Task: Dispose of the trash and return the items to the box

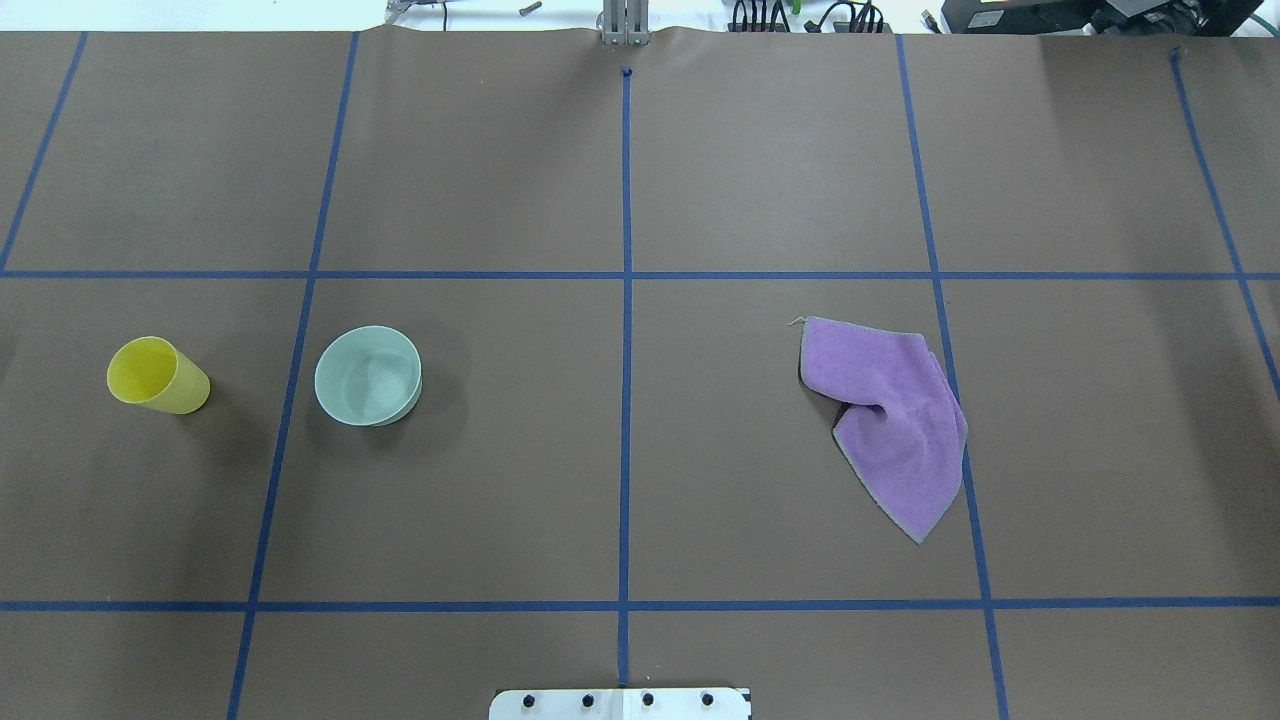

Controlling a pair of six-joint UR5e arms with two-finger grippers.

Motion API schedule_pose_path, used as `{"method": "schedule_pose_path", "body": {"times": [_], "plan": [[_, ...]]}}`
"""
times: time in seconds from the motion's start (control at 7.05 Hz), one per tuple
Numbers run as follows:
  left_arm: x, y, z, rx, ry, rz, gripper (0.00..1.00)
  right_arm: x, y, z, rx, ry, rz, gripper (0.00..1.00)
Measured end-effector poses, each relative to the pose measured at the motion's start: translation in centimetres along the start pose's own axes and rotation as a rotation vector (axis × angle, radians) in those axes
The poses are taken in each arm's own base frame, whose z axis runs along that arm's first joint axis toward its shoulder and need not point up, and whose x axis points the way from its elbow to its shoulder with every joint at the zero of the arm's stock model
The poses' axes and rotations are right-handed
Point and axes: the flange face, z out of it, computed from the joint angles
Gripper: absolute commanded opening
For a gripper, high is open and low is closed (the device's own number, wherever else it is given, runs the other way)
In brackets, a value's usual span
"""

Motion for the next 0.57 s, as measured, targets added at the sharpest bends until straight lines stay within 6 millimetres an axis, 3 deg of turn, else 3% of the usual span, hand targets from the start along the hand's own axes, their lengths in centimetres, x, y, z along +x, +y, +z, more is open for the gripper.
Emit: {"method": "schedule_pose_path", "body": {"times": [0.57], "plan": [[-0.13, -0.03, 0.12, 0.002, 0.001, 0.001, 0.98, -0.46, -0.15, -0.42, 0.008, -0.008, 0.009, 1.0]]}}
